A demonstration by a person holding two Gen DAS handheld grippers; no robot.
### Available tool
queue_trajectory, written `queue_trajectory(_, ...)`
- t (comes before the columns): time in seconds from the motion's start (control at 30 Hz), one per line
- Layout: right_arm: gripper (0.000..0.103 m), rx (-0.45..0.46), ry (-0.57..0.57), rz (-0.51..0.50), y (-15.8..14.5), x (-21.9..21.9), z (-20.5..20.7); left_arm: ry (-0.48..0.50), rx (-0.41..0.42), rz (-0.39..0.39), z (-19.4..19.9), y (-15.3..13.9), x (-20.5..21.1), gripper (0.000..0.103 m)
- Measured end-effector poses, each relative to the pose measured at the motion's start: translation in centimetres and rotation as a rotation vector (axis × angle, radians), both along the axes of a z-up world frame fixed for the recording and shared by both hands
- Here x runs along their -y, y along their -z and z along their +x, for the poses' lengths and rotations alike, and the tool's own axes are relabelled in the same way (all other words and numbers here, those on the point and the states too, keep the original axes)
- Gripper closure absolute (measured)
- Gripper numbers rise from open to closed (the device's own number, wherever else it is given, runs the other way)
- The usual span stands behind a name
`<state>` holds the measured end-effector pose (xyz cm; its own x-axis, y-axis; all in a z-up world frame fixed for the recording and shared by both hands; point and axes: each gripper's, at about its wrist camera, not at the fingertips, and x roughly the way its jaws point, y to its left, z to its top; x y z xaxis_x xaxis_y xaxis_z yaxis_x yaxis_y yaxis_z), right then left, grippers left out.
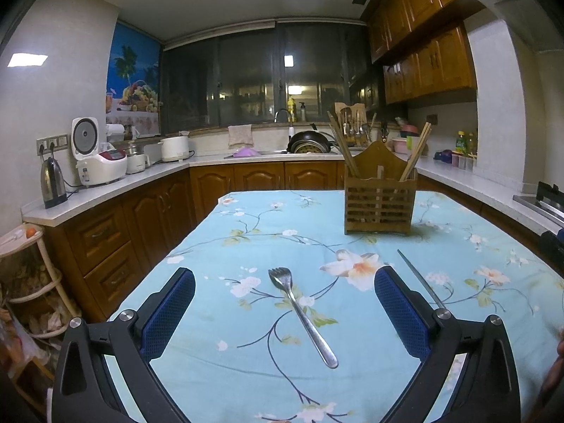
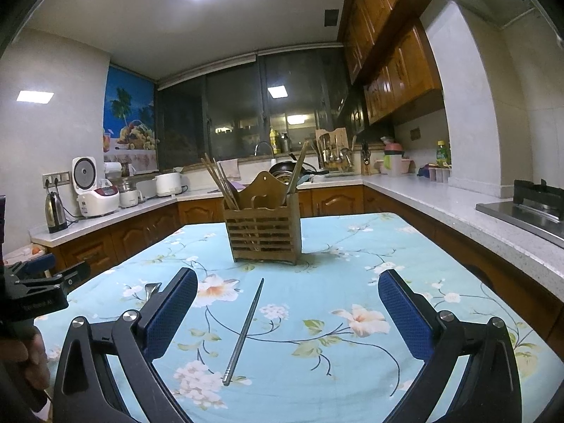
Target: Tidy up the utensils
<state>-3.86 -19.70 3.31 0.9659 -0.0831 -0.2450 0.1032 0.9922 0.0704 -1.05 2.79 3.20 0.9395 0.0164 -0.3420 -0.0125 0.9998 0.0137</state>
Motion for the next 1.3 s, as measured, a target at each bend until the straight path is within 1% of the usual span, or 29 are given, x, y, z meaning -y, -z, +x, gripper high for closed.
queue_trajectory(1.3,0.0,0.009,-0.011,0.005,-0.46,0.04,0.24,0.01,0.005,0.0,-0.35,-0.12,0.68,0.001)
